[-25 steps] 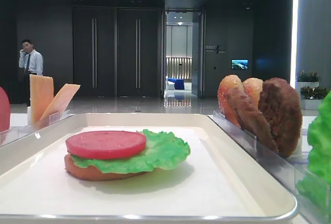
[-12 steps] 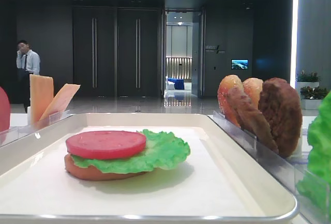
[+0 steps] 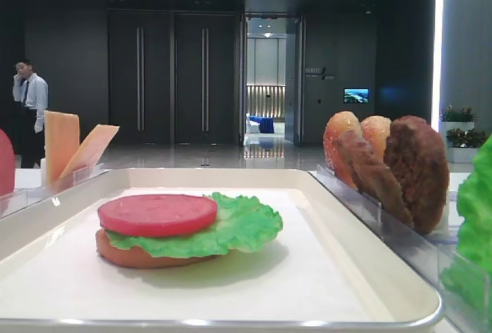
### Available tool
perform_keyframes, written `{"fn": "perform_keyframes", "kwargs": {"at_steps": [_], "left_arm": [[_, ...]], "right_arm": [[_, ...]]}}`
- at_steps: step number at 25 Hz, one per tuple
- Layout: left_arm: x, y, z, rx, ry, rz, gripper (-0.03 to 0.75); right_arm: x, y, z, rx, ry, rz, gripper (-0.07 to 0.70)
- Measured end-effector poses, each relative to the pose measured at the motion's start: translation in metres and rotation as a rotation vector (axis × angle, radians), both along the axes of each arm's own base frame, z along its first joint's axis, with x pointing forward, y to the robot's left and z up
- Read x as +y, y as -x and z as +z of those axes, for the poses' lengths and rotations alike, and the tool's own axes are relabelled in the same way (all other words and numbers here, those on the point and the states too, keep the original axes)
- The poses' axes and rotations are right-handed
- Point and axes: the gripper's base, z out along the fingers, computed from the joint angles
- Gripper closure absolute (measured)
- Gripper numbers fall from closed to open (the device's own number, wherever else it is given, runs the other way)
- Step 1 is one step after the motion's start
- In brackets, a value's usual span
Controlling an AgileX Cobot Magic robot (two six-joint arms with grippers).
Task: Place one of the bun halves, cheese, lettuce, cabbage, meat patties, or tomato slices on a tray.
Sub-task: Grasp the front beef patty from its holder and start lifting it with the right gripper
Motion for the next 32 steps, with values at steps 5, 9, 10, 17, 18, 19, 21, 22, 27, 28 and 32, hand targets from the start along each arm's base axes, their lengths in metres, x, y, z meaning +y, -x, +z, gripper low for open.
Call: {"fn": "perform_keyframes", "kwargs": {"at_steps": [5, 9, 10, 17, 18, 19, 21, 22, 27, 28, 32], "left_arm": [[0.000, 0.000, 0.000, 0.000, 0.000, 0.000, 0.574], [0.000, 0.000, 0.000, 0.000, 0.000, 0.000, 0.574], [0.000, 0.000, 0.000, 0.000, 0.000, 0.000, 0.574], [0.000, 0.000, 0.000, 0.000, 0.000, 0.000, 0.574], [0.000, 0.000, 0.000, 0.000, 0.000, 0.000, 0.574], [0.000, 0.000, 0.000, 0.000, 0.000, 0.000, 0.574], [0.000, 0.000, 0.000, 0.000, 0.000, 0.000, 0.574], [0.000, 0.000, 0.000, 0.000, 0.000, 0.000, 0.574], [0.000, 0.000, 0.000, 0.000, 0.000, 0.000, 0.574], [0.000, 0.000, 0.000, 0.000, 0.000, 0.000, 0.574], [0.000, 0.000, 0.000, 0.000, 0.000, 0.000, 0.574]], "right_arm": [[-0.011, -0.047, 0.008, 0.205, -0.068, -0.022, 0.240], [-0.019, -0.081, 0.013, 0.315, -0.092, -0.025, 0.240], [-0.021, -0.089, 0.013, 0.334, -0.097, -0.026, 0.240], [-0.033, -0.136, 0.014, 0.380, -0.087, -0.017, 0.240], [-0.034, -0.143, 0.012, 0.388, -0.083, -0.010, 0.240], [-0.036, -0.148, 0.011, 0.400, -0.077, -0.004, 0.240], [-0.040, -0.160, 0.005, 0.440, -0.054, 0.006, 0.240], [-0.042, -0.166, 0.002, 0.461, -0.035, 0.012, 0.240], [-0.044, -0.191, -0.006, 0.533, 0.060, 0.047, 0.240], [-0.045, -0.196, -0.007, 0.536, 0.066, 0.046, 0.240], [-0.048, -0.213, -0.007, 0.545, 0.068, 0.047, 0.240]]}}
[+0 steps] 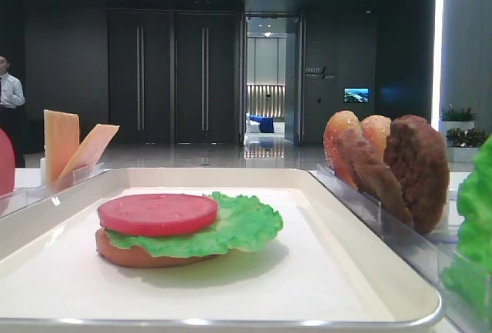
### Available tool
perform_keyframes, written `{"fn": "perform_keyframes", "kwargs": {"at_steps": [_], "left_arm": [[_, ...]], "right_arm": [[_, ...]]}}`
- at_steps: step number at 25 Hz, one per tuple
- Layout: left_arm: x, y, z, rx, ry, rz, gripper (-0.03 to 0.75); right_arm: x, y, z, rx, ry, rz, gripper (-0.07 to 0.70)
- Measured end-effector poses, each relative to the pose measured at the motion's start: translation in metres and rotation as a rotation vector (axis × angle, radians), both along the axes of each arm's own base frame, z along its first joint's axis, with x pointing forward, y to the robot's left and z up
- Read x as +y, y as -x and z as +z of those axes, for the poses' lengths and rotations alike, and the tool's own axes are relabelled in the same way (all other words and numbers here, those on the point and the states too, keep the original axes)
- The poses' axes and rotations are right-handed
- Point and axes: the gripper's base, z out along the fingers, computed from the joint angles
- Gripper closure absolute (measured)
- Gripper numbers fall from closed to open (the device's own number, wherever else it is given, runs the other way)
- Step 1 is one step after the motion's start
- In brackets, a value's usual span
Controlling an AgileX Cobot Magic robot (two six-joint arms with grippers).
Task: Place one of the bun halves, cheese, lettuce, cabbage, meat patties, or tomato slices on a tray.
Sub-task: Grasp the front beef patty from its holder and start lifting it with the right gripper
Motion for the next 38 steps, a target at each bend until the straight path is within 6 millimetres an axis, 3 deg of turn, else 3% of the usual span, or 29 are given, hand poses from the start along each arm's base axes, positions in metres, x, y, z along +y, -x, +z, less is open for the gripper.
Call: {"fn": "perform_keyframes", "kwargs": {"at_steps": [7, 11, 17, 24, 32, 38], "left_arm": [[0.000, 0.000, 0.000, 0.000, 0.000, 0.000, 0.574], [0.000, 0.000, 0.000, 0.000, 0.000, 0.000, 0.574], [0.000, 0.000, 0.000, 0.000, 0.000, 0.000, 0.574], [0.000, 0.000, 0.000, 0.000, 0.000, 0.000, 0.574], [0.000, 0.000, 0.000, 0.000, 0.000, 0.000, 0.574], [0.000, 0.000, 0.000, 0.000, 0.000, 0.000, 0.574]], "right_arm": [[-0.004, -0.045, 0.007, 0.060, -0.011, 0.008, 0.240], [0.008, -0.056, 0.014, 0.067, -0.024, 0.009, 0.240], [0.073, -0.058, 0.025, 0.056, -0.028, 0.081, 0.240], [0.154, -0.040, 0.026, 0.018, -0.061, 0.165, 0.240], [0.199, -0.018, 0.025, 0.023, -0.079, 0.217, 0.240], [0.234, -0.024, 0.008, 0.086, -0.073, 0.266, 0.240]]}}
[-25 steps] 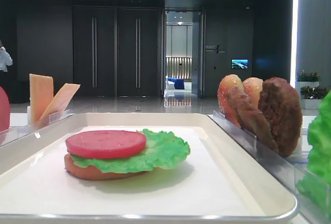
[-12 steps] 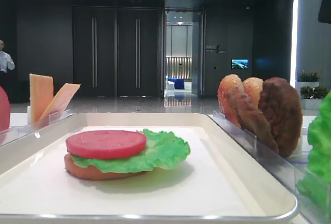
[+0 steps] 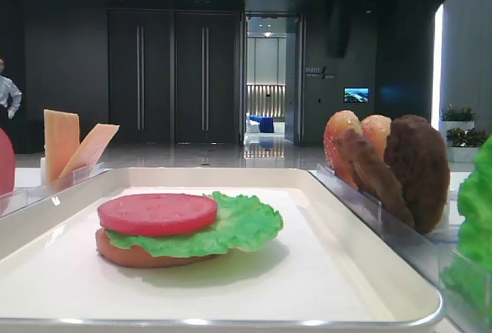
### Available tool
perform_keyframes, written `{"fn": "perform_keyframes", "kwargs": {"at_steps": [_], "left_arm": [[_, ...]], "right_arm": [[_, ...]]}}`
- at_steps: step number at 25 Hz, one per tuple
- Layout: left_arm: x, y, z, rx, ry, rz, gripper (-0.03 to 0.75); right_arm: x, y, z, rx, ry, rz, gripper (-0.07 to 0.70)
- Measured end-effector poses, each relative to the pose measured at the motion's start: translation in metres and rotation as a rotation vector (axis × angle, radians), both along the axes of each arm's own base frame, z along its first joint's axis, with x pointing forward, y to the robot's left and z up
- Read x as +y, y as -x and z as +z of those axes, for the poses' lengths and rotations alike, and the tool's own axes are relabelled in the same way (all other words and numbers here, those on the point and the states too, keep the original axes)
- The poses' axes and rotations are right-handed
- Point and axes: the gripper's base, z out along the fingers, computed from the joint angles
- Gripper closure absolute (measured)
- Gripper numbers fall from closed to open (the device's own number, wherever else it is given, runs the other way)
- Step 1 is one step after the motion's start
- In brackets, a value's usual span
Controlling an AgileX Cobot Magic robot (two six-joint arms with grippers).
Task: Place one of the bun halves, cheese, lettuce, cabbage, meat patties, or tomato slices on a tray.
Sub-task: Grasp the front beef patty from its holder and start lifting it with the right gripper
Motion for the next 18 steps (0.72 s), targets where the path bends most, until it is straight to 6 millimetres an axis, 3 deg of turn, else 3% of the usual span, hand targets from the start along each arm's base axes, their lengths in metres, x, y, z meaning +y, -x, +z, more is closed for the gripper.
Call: {"fn": "perform_keyframes", "kwargs": {"at_steps": [6, 15, 18], "left_arm": [[0.000, 0.000, 0.000, 0.000, 0.000, 0.000, 0.574], [0.000, 0.000, 0.000, 0.000, 0.000, 0.000, 0.574], [0.000, 0.000, 0.000, 0.000, 0.000, 0.000, 0.574]], "right_arm": [[0.023, -0.006, -0.027, 0.052, 0.045, 0.042, 0.240], [0.027, -0.020, -0.050, 0.056, 0.067, 0.018, 0.240], [0.019, -0.026, -0.054, 0.068, 0.087, -0.005, 0.240]]}}
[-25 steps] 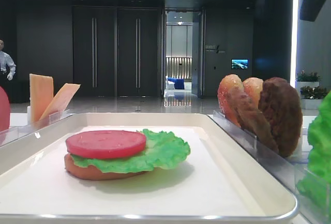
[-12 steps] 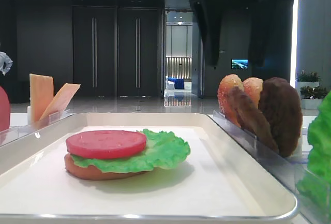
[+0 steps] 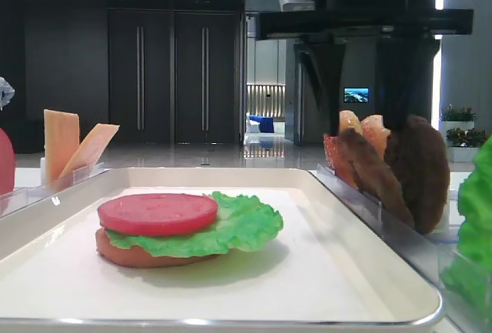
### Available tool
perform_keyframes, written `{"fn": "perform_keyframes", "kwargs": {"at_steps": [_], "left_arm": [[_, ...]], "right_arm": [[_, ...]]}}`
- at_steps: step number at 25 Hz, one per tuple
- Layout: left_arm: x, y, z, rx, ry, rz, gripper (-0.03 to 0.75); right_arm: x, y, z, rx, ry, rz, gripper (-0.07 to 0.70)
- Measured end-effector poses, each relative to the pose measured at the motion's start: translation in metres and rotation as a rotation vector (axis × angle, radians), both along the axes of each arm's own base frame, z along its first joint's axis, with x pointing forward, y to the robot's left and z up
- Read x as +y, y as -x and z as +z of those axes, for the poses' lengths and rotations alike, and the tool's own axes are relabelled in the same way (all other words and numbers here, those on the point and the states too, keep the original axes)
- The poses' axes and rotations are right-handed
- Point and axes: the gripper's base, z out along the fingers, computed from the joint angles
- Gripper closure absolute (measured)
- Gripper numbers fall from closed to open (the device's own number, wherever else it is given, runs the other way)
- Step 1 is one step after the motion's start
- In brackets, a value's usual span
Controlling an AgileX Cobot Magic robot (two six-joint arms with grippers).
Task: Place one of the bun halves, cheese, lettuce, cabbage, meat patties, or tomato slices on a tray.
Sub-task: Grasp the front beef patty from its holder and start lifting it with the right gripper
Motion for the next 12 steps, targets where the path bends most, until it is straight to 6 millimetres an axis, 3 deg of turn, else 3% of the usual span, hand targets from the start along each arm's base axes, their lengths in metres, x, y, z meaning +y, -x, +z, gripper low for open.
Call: {"fn": "perform_keyframes", "kwargs": {"at_steps": [5, 12], "left_arm": [[0.000, 0.000, 0.000, 0.000, 0.000, 0.000, 0.574], [0.000, 0.000, 0.000, 0.000, 0.000, 0.000, 0.574]], "right_arm": [[-0.021, -0.013, 0.002, 0.007, 0.023, -0.056, 0.240], [-0.016, -0.014, 0.002, -0.002, -0.027, -0.063, 0.240]]}}
